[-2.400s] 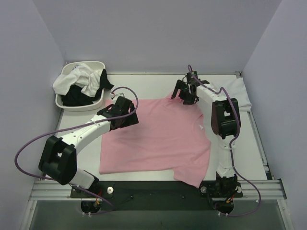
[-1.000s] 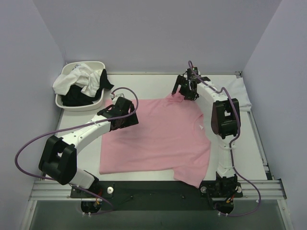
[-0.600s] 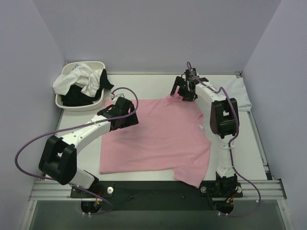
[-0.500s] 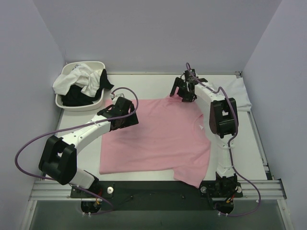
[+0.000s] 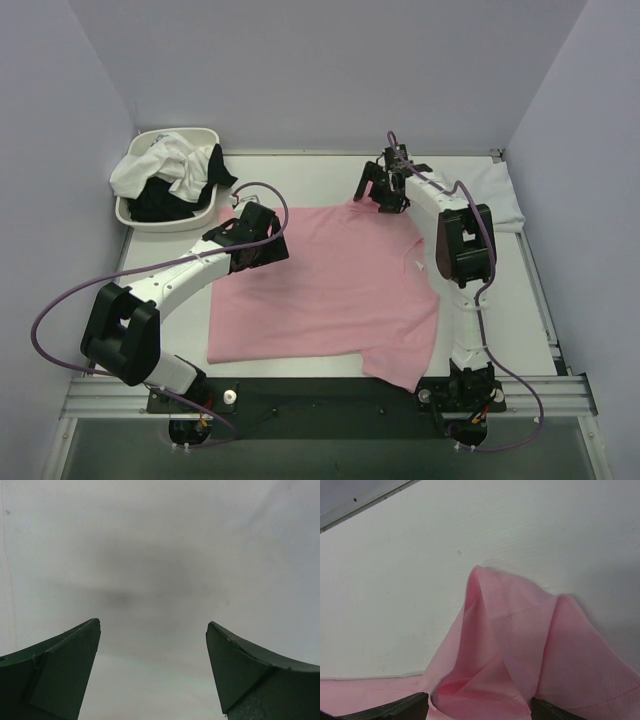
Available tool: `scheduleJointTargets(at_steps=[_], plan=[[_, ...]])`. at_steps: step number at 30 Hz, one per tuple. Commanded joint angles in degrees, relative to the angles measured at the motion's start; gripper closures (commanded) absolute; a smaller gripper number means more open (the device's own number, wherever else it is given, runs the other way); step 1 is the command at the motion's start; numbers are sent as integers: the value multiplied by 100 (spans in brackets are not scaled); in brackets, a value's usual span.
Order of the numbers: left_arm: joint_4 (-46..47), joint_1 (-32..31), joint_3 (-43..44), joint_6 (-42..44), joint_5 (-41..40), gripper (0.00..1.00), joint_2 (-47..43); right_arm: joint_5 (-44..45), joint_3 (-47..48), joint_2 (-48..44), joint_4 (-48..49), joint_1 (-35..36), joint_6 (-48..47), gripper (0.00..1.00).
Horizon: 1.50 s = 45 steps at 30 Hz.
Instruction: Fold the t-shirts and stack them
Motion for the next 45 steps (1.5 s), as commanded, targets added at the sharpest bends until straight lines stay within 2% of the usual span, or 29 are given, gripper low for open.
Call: scheduleJointTargets(at_steps=[1,13,22,27,31,35,37,40,45], plan=[[216,-24,-7,23,41,3,8,-100,185,162,42,51,72,18],[207,-24,-25,50,14,4,35,-364,1284,830,147,103,468,18],[260,-33,-51,50,85,3,70,-452,1583,1032,876,217,994,18],[278,-42,-104,41,120,4,52,-627,1741,1216,1728,235,1487,15],[286,-42,-122,50,129,4,44,-829,2337,1559,2124,279,1978,12],[287,-42,-104,58,138,4,70,-1242,2321,1823,3660,183,3311,6],[278,-42,-113,67,146,4,70,-1365,2356,1859,4213,148,3605,4],[278,-42,-130,76,129,3,17,-1559,2130,1544,4409,95,3554,2],[330,-50,-148,85,164,4,-27,-1524,611,-29,4209,-19,2378,1]])
